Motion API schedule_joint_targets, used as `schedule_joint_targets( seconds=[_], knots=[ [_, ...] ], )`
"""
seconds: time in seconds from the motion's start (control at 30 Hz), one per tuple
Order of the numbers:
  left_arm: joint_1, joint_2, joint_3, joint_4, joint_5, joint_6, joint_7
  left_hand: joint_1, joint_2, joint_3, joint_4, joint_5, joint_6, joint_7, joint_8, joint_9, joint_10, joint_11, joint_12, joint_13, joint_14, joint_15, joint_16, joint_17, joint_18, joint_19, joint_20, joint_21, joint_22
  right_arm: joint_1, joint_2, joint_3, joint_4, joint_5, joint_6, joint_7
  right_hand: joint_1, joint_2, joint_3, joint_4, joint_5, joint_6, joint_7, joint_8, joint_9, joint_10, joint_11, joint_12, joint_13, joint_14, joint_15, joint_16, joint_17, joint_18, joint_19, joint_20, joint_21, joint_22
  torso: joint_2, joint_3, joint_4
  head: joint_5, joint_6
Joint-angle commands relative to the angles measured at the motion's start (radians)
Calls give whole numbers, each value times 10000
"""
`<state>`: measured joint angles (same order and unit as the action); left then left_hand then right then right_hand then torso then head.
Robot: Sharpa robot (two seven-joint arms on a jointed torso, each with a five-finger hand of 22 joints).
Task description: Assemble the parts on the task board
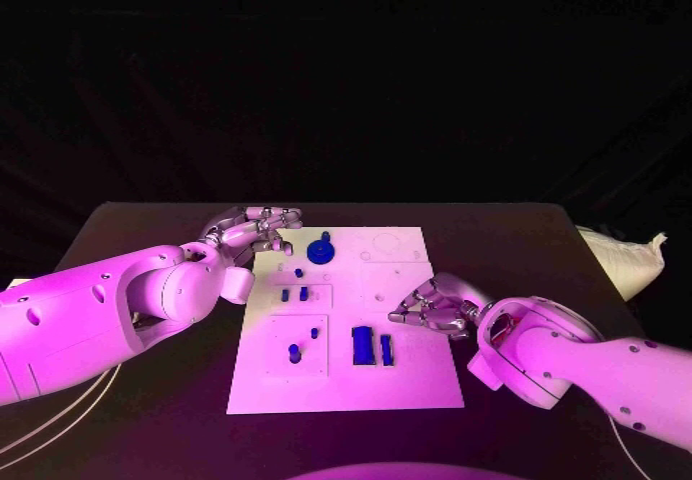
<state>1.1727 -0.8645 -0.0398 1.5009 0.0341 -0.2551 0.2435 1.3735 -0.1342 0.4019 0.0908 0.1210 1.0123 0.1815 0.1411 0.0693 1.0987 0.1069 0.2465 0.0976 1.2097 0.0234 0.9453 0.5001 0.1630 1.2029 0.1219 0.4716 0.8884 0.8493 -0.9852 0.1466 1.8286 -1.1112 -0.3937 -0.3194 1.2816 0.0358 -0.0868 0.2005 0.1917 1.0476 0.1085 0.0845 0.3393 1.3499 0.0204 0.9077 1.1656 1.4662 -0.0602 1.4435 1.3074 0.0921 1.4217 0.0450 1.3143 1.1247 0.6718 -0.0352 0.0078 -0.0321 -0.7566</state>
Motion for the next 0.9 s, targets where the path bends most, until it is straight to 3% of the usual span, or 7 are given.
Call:
schedule_joint_targets(
  seconds=[0.03,0.2,0.37,0.53,0.77,0.8,0.9],
  knots=[
    [-35,68,12,-227,330,99,299,-2,91,-72,1,-14,-50,-3,65,-5,-72,6,101,19,-243,13,-152,-90,174,-190,16,-147,-71,282,132,6,-619,4297,-507,3754,375,96,81,-238,-11,-247,75,-122,-77,-905,93,-1714,-1046,401,131,-859,-49,172,-548,71,-826,-1227,-302,-8,6,-16,252],
    [-70,198,14,-590,564,-89,570,2,140,-116,3,-9,-157,-23,103,-21,-249,29,134,-22,-628,49,-543,-382,183,-494,55,-468,-267,603,554,5,-1913,6770,-469,5442,974,202,252,-605,-89,-849,364,-186,-270,-2563,429,-4104,-2814,-1134,439,-4566,-3658,904,-2742,360,-4489,-5836,-636,-56,-5,-39,640],
    [-108,394,16,-1087,823,-329,974,-1,154,-200,19,-18,-312,-57,120,-30,-445,73,27,-192,-1169,153,-1765,-1133,184,-1144,176,-1222,-801,775,1212,5,-3443,8571,-270,6493,1382,243,447,-842,-276,-1020,565,-168,-447,-3341,677,-5514,-4554,-2829,755,-7747,-6058,902,-3455,691,-6169,-6855,-940,-79,-18,4,1042],
    [-205,656,22,-1602,995,-398,1247,-7,185,-193,75,-6,-307,-48,122,-34,-467,203,-178,-334,-1843,409,-3574,-1989,102,-2031,420,-2171,-1509,829,1626,5,-4316,9102,42,6875,1563,226,624,-890,-399,-1058,697,-223,-775,-3210,946,-6814,-6573,-4067,1224,-10237,-7584,864,-4475,1145,-8380,-8230,-1096,-31,-2,80,1229],
    [-457,1044,31,-2204,1189,-400,1470,40,229,-216,99,3,-319,53,-73,-35,-460,402,-807,-348,-2041,904,-6270,-3026,186,-3127,1027,-3736,-3077,851,2146,6,-5201,9242,518,7217,1528,220,893,-1160,-473,-1035,771,-223,-1559,-2547,1101,-8046,-9533,-3408,1550,-12917,-10013,951,-3812,1569,-10781,-9995,-1246,74,-44,194,1524],
    [-452,1003,17,-2155,897,-357,1007,-4083,514,-1345,-908,-363,-3273,-531,-442,-693,-3633,-80,-1275,-976,-5052,520,-7105,-3574,-490,-5755,334,-3965,-4735,847,2108,5,-5125,8735,-16,6559,-2757,-358,868,-2005,-889,-3891,210,-845,-2106,-5840,707,-8339,-10146,-6779,602,-13345,-10912,379,-6936,964,-11469,-10356,-1150,16,-22,157,1407],
    [-471,999,27,-2084,866,-477,1050,-4808,631,-1544,-908,-411,-3783,-605,-538,-693,-4172,-113,-1396,-976,-5584,501,-7422,-3733,-490,-6269,246,-4716,-5147,884,2106,-42,-5044,8811,-136,6617,-3519,-358,868,-2005,-973,-4328,137,-845,-2303,-6278,638,-9077,-10553,-7201,602,-13632,-11312,379,-7320,866,-11798,-11247,-1172,76,-32,186,1436]
  ],
)
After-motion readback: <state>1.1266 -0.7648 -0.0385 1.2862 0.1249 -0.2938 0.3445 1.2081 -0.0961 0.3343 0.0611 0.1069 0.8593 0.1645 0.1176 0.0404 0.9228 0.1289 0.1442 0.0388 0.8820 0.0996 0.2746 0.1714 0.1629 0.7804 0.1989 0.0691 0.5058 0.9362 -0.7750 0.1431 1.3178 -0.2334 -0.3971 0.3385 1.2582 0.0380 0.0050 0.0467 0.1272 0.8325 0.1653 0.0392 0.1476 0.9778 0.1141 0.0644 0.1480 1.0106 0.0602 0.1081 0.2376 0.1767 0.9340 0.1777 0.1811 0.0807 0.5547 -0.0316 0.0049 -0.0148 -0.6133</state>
